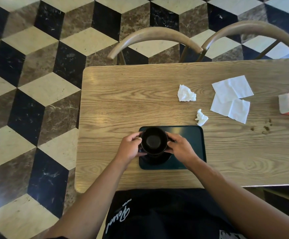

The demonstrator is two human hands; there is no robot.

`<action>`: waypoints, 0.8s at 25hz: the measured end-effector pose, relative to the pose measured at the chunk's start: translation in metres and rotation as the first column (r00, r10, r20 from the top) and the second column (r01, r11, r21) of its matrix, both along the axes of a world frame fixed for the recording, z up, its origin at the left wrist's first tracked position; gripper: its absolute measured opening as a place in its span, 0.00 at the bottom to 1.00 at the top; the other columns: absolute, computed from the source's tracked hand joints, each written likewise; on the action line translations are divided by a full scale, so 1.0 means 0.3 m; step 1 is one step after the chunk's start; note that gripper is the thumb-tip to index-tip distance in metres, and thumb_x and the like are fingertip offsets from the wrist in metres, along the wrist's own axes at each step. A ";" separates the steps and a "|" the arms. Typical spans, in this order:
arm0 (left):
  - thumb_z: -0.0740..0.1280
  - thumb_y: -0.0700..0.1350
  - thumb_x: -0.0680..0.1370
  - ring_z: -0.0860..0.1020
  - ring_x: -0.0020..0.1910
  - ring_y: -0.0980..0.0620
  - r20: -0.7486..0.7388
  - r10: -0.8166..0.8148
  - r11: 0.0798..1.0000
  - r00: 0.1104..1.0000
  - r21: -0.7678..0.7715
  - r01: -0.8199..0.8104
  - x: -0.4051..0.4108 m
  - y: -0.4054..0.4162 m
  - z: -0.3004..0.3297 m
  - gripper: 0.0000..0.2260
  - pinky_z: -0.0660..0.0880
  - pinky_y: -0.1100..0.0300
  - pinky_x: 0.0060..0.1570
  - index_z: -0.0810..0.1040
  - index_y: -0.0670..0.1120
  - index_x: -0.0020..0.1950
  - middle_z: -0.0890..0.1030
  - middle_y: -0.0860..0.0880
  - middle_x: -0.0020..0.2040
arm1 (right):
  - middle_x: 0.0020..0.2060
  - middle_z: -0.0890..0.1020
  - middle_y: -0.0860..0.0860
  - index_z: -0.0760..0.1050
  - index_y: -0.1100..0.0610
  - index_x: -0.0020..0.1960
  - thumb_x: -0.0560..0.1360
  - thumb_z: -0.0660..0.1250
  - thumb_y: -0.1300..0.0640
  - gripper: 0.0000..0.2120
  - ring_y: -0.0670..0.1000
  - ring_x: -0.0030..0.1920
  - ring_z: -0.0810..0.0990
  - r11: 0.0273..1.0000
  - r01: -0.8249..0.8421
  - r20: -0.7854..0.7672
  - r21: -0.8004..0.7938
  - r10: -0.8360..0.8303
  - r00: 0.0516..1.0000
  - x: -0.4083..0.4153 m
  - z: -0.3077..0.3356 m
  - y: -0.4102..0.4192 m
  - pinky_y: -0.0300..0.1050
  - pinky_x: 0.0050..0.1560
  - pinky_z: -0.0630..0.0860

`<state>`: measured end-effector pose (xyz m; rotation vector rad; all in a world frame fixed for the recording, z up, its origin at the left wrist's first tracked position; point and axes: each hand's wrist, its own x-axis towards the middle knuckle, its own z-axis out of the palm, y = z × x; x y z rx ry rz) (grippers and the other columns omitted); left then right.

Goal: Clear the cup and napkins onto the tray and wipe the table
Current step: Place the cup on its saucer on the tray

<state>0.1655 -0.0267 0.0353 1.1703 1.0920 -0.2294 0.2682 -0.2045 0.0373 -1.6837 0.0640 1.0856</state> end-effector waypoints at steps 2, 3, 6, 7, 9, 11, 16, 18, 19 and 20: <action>0.60 0.39 0.84 0.81 0.59 0.41 -0.010 0.006 1.000 1.000 -0.002 -0.006 -0.003 -0.011 0.003 0.13 0.84 0.41 0.48 0.78 0.51 0.63 0.80 0.41 0.62 | 0.60 0.74 0.53 0.80 0.51 0.63 0.81 0.58 0.69 0.20 0.52 0.60 0.79 1.000 0.017 -0.013 -0.012 -0.017 1.000 -0.012 -0.017 -0.002 0.48 0.56 0.82; 0.60 0.38 0.84 0.81 0.60 0.41 -0.017 0.013 1.000 1.000 0.000 -0.013 -0.003 -0.017 0.004 0.13 0.84 0.41 0.48 0.78 0.52 0.61 0.80 0.42 0.62 | 0.60 0.75 0.52 0.80 0.48 0.60 0.81 0.58 0.69 0.21 0.52 0.59 0.79 0.999 0.026 -0.016 -0.021 -0.026 1.000 -0.015 -0.025 -0.003 0.50 0.57 0.82; 0.59 0.36 0.84 0.80 0.60 0.42 -0.035 0.013 1.000 0.999 0.003 -0.013 -0.003 -0.035 0.007 0.14 0.84 0.41 0.49 0.78 0.53 0.60 0.80 0.43 0.62 | 0.60 0.75 0.51 0.79 0.51 0.64 0.81 0.58 0.69 0.20 0.52 0.60 0.79 0.998 0.035 -0.007 -0.053 -0.036 0.999 -0.018 -0.051 -0.008 0.51 0.58 0.82; 0.59 0.36 0.83 0.80 0.60 0.42 -0.037 0.011 1.000 0.999 0.002 -0.011 -0.003 -0.039 0.006 0.15 0.84 0.42 0.50 0.78 0.53 0.60 0.80 0.43 0.62 | 0.60 0.75 0.50 0.78 0.53 0.66 0.81 0.58 0.69 0.20 0.52 0.60 0.79 0.998 0.028 -0.004 -0.061 -0.029 1.000 -0.018 -0.055 -0.013 0.51 0.57 0.82; 0.58 0.35 0.83 0.80 0.60 0.43 -0.040 0.003 1.000 0.999 0.006 -0.002 -0.005 -0.046 0.008 0.16 0.84 0.42 0.50 0.78 0.53 0.60 0.79 0.44 0.62 | 0.60 0.75 0.50 0.77 0.54 0.68 0.81 0.58 0.68 0.20 0.52 0.60 0.79 0.998 0.011 0.001 -0.070 -0.011 1.000 -0.021 -0.059 -0.022 0.50 0.57 0.82; 0.58 0.33 0.82 0.80 0.60 0.44 -0.042 -0.012 1.000 0.999 0.012 0.013 -0.006 -0.050 0.009 0.17 0.84 0.42 0.51 0.77 0.52 0.62 0.79 0.45 0.61 | 0.61 0.75 0.50 0.76 0.53 0.69 0.81 0.58 0.68 0.21 0.52 0.60 0.79 0.997 -0.004 0.004 -0.079 0.004 1.000 -0.025 -0.063 -0.027 0.50 0.57 0.82; 0.56 0.30 0.81 0.81 0.57 0.46 -0.044 -0.037 0.999 0.998 0.013 0.038 -0.014 -0.061 0.016 0.20 0.83 0.43 0.53 0.77 0.51 0.62 0.79 0.46 0.59 | 0.62 0.75 0.50 0.76 0.53 0.69 0.81 0.58 0.68 0.21 0.52 0.60 0.79 0.996 -0.013 0.007 -0.085 0.013 1.000 -0.044 -0.081 -0.032 0.52 0.58 0.82; 0.57 0.30 0.81 0.81 0.57 0.46 -0.042 -0.038 0.999 0.998 0.022 0.039 -0.018 -0.063 0.017 0.20 0.83 0.43 0.54 0.76 0.51 0.62 0.79 0.47 0.58 | 0.62 0.74 0.50 0.75 0.54 0.70 0.82 0.58 0.67 0.20 0.52 0.60 0.79 0.996 -0.007 0.008 -0.086 0.007 1.000 -0.046 -0.085 -0.033 0.51 0.57 0.82; 0.57 0.30 0.82 0.81 0.57 0.45 -0.041 -0.035 0.999 0.999 0.023 0.036 -0.020 -0.064 0.011 0.20 0.83 0.44 0.54 0.76 0.50 0.64 0.79 0.47 0.58 | 0.62 0.74 0.50 0.75 0.54 0.70 0.82 0.58 0.67 0.20 0.52 0.60 0.79 0.996 -0.005 0.005 -0.089 0.006 1.000 -0.046 -0.082 -0.033 0.51 0.57 0.82; 0.57 0.30 0.82 0.81 0.57 0.45 -0.041 -0.037 0.999 0.998 0.023 0.038 -0.022 -0.064 0.007 0.20 0.83 0.44 0.54 0.76 0.50 0.66 0.80 0.47 0.58 | 0.62 0.74 0.50 0.74 0.55 0.70 0.82 0.58 0.68 0.20 0.52 0.60 0.79 0.996 -0.004 0.002 -0.093 0.004 1.000 -0.045 -0.078 -0.033 0.50 0.57 0.82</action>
